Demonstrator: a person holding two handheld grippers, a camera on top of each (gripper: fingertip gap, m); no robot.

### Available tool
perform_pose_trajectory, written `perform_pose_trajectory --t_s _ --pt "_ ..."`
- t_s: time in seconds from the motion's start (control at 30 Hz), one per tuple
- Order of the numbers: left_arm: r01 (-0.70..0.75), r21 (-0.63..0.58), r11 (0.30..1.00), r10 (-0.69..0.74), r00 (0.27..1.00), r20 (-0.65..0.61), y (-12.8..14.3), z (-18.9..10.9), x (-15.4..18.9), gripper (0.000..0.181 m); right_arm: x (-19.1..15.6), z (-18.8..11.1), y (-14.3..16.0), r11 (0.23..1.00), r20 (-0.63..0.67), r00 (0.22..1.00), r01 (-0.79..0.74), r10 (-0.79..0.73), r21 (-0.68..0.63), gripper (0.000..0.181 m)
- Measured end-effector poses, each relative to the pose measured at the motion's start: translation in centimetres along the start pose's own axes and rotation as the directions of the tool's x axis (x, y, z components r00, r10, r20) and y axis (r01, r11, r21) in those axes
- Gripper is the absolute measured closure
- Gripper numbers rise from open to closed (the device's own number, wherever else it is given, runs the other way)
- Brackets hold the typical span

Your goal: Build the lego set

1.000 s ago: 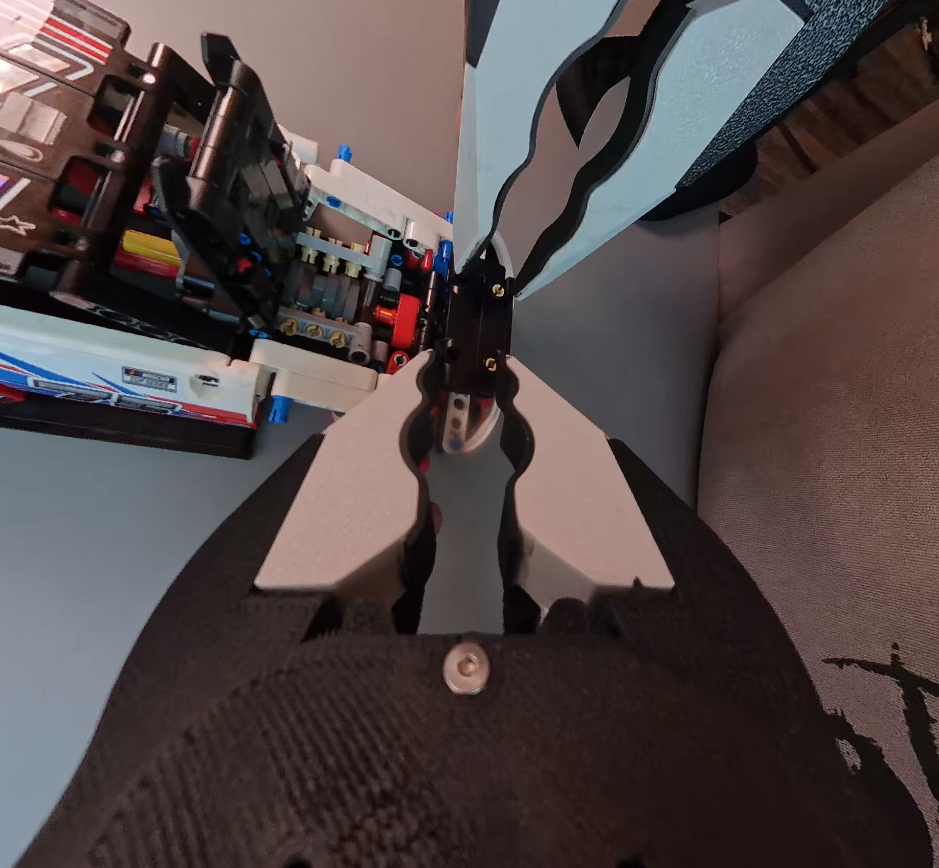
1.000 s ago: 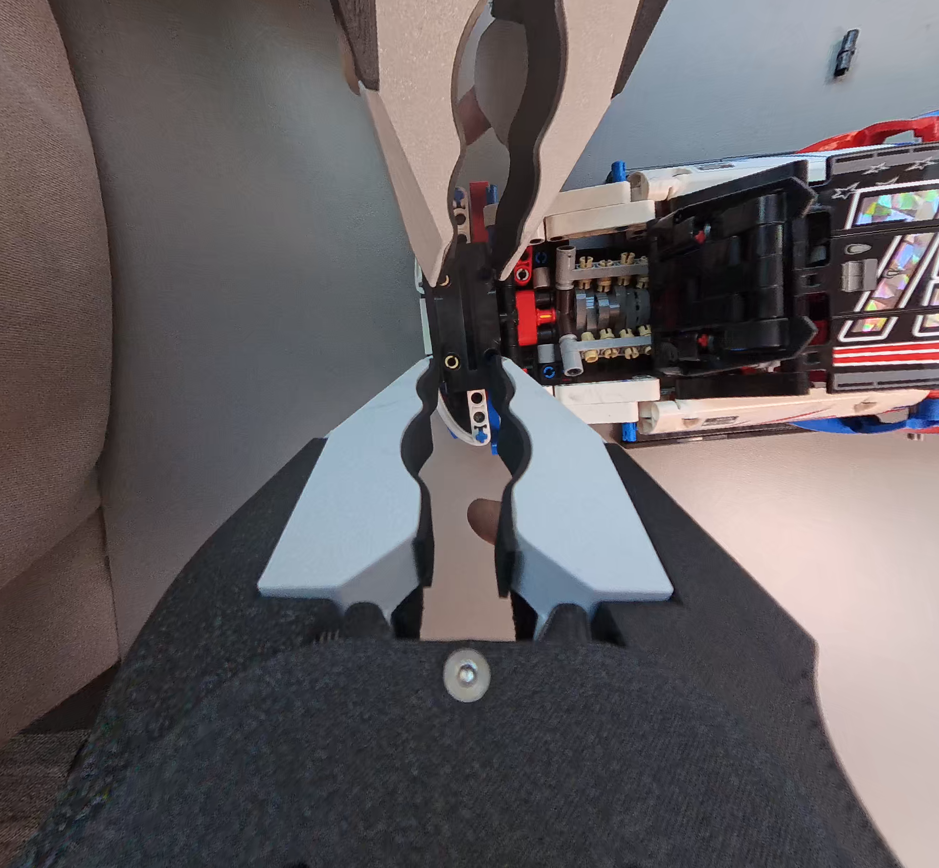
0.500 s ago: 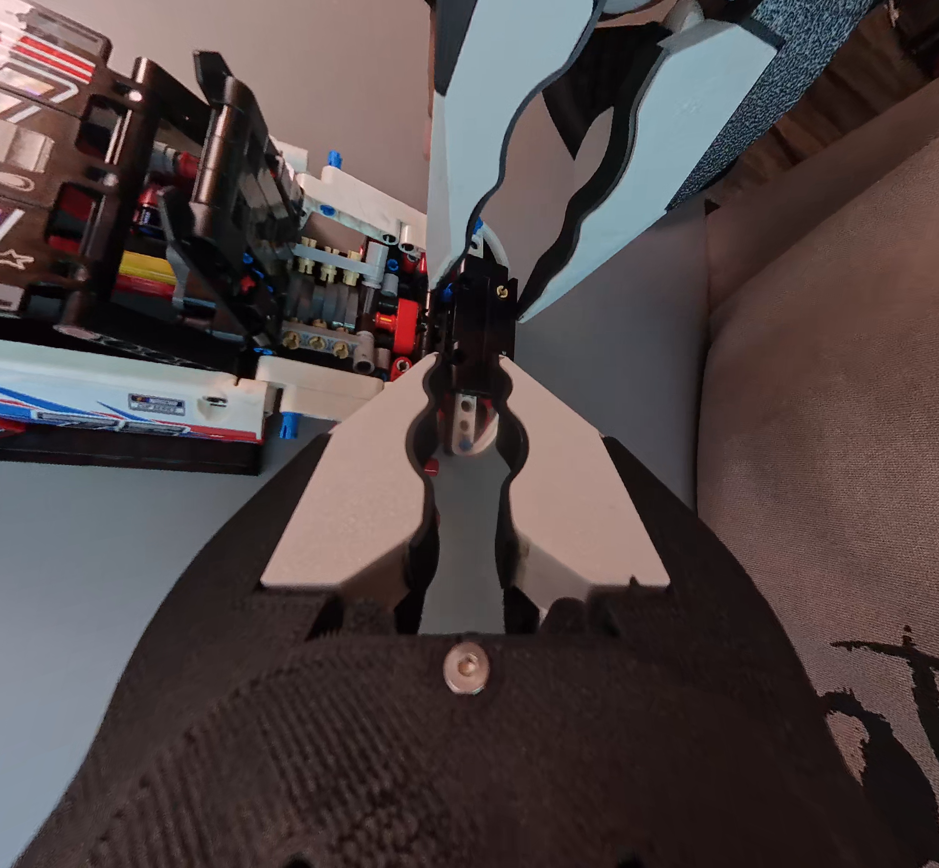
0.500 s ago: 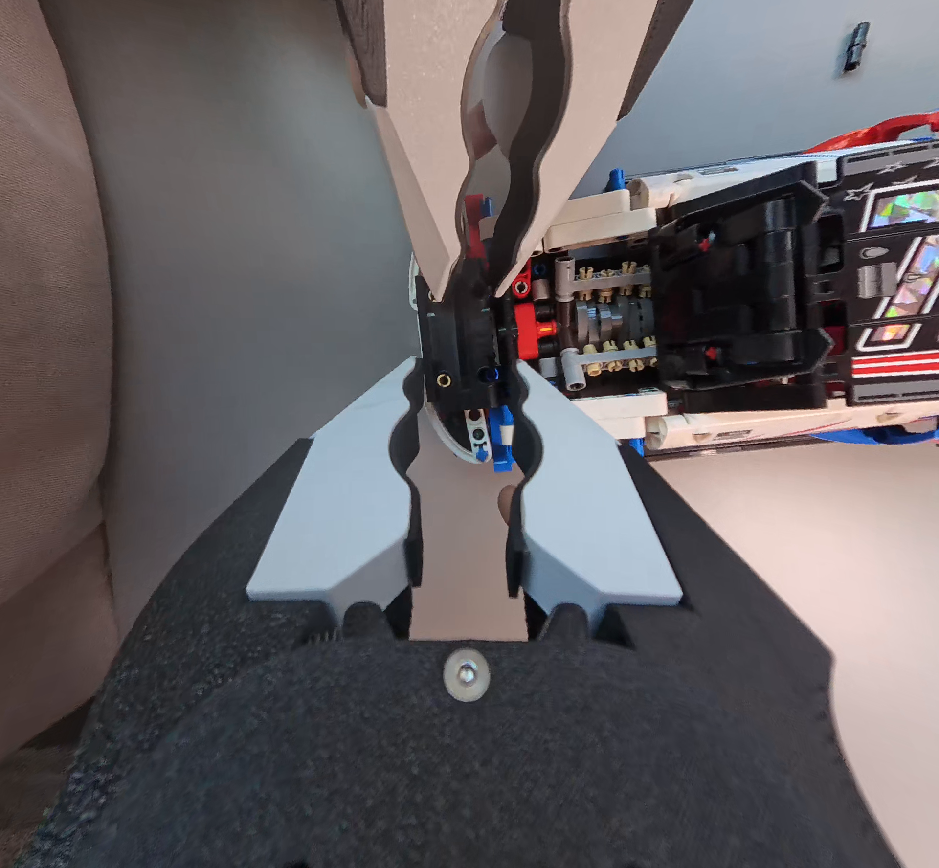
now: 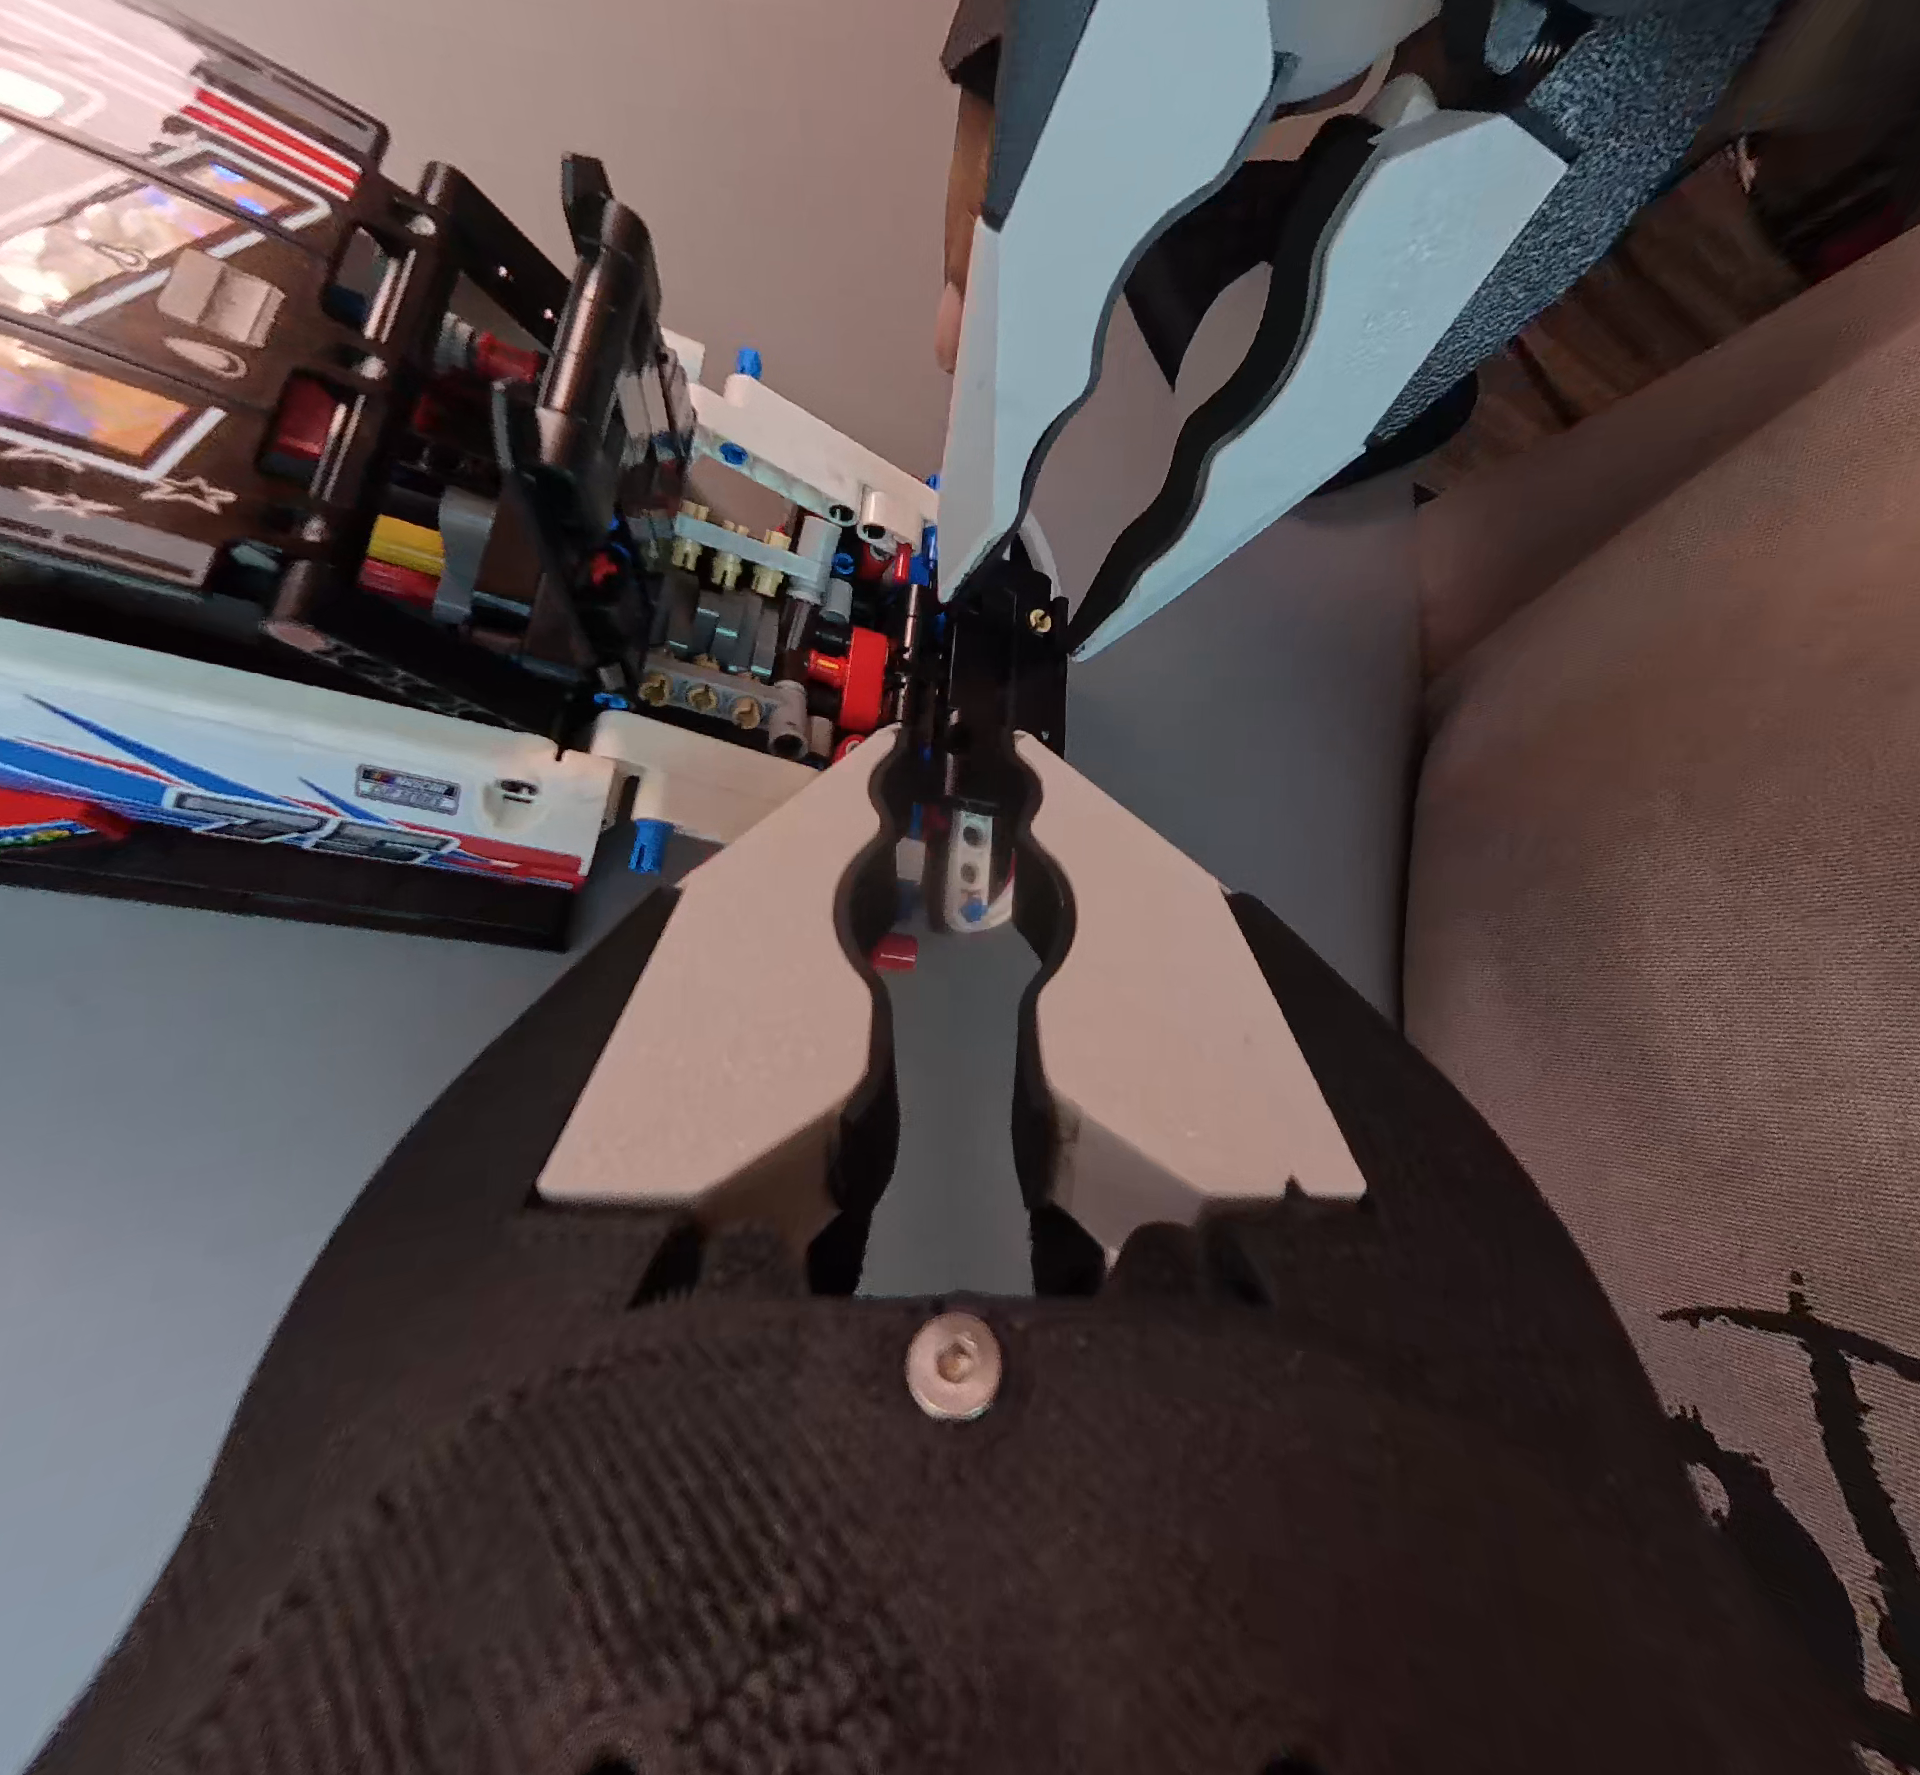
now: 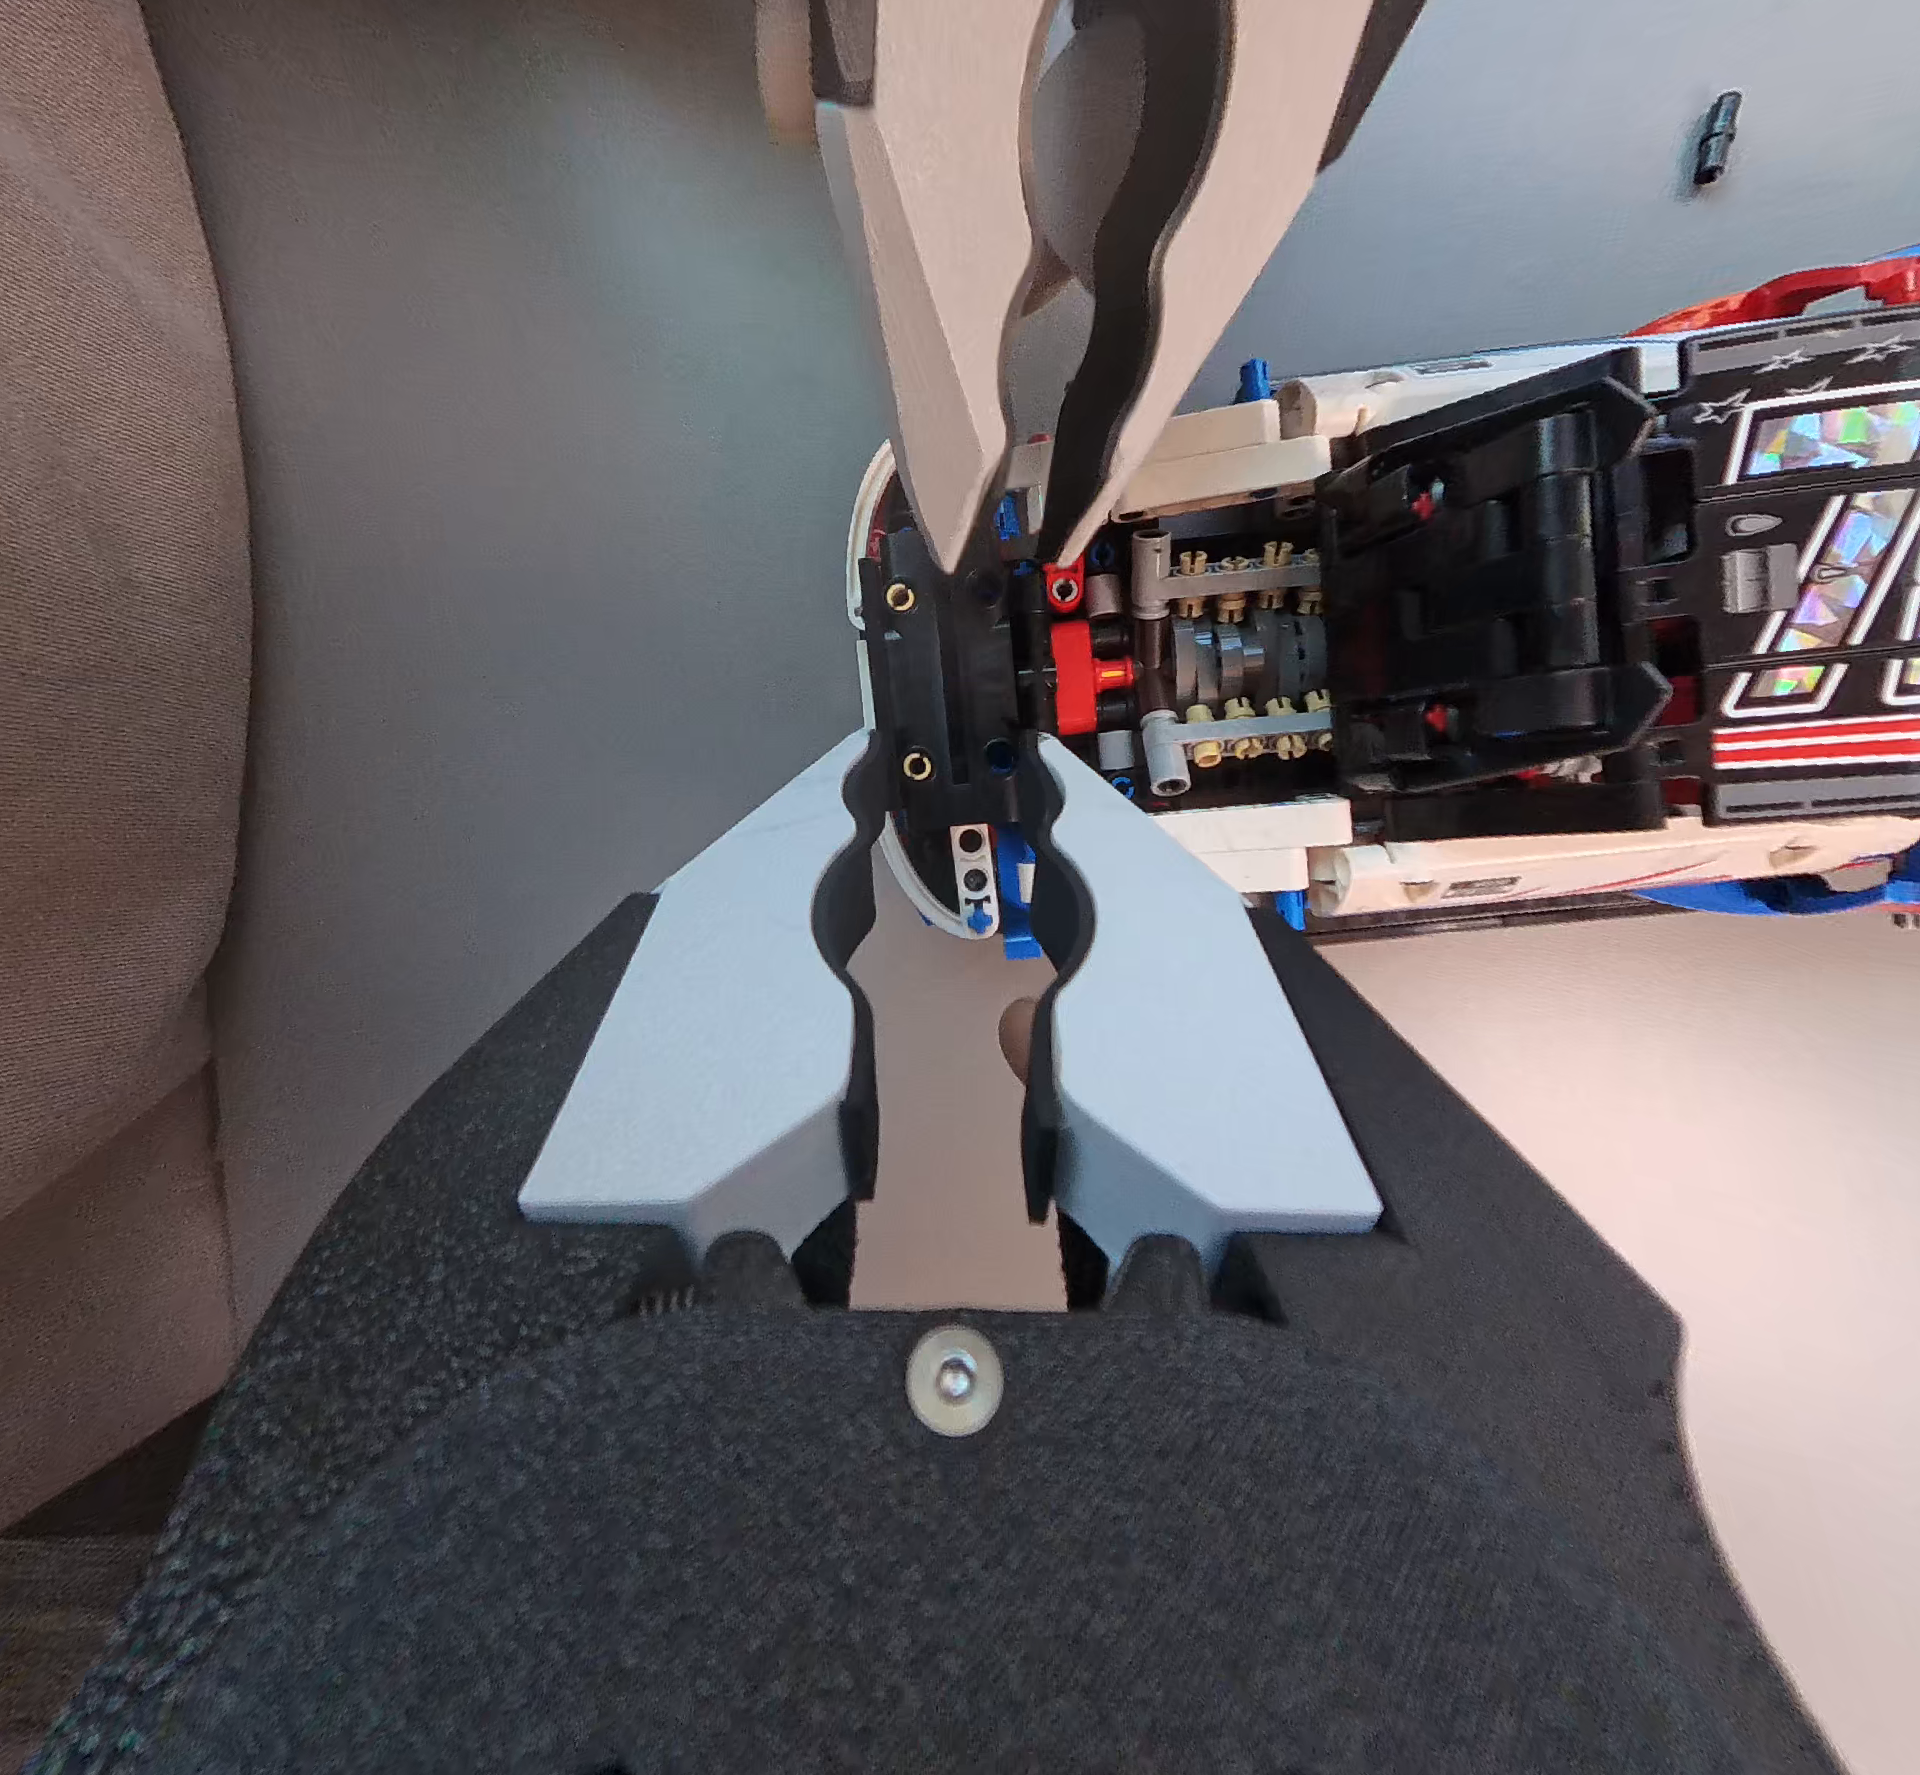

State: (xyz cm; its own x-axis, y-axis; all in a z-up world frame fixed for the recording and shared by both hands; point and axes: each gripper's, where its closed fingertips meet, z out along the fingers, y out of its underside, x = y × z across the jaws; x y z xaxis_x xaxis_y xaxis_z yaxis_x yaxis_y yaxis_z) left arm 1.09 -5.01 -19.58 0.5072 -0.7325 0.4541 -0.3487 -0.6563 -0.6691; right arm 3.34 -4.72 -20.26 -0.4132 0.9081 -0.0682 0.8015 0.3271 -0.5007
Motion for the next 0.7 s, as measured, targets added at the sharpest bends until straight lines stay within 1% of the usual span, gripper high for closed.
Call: perform_pose_trajectory --t_s 0.03,0.13,0.2,0.27,0.4,0.5,0.57,0.7 --pt "-0.01 0.016 1.0 0.01 1.0 0.006 -0.1 -0.3 0.1 0.167 0.0 0.0 0.0 1.0 0.007 1.0 -0.005 0.005 0.001 0.159" --pt "-0.066 0.015 0.998 0.065 0.997 0.029 0.5 -0.8 0.6 0.159 0.0 0.1 0.0 1.0 0.03 0.999 -0.022 0.022 0.007 0.159" --pt "-0.099 -0.004 0.995 0.1 0.994 0.039 1.3 -0.5 1.1 0.152 0.0 0.2 0.0 0.999 0.041 0.999 -0.032 0.032 0.006 0.159" --pt "-0.143 -0.027 0.989 0.145 0.986 0.084 2.0 0.1 1.0 0.147 0.0 0.2 0.0 0.999 0.049 0.998 -0.041 0.041 0.003 0.159" --pt "-0.252 -0.043 0.967 0.255 0.948 0.191 2.2 0.3 0.5 0.151 0.0 0.3 -0.1 0.998 0.057 0.996 -0.07 0.07 -0.003 0.159" --pt "-0.288 -0.046 0.956 0.291 0.93 0.224 2.4 0.1 0.9 0.142 -0.1 0.3 -0.1 0.996 0.045 0.995 -0.084 0.084 -0.002 0.159" --pt "-0.317 -0.019 0.948 0.311 0.914 0.259 2.2 -0.5 1.0 0.142 -0.1 0.3 -0.1 0.995 0.04 0.995 -0.096 0.096 0.006 0.159" --pt "-0.374 -0.033 0.927 0.358 0.854 0.379 3.0 -1.0 -0.5 0.139 0.0 0.4 0.0 0.99 0.077 0.988 -0.139 0.137 0.024 0.159"
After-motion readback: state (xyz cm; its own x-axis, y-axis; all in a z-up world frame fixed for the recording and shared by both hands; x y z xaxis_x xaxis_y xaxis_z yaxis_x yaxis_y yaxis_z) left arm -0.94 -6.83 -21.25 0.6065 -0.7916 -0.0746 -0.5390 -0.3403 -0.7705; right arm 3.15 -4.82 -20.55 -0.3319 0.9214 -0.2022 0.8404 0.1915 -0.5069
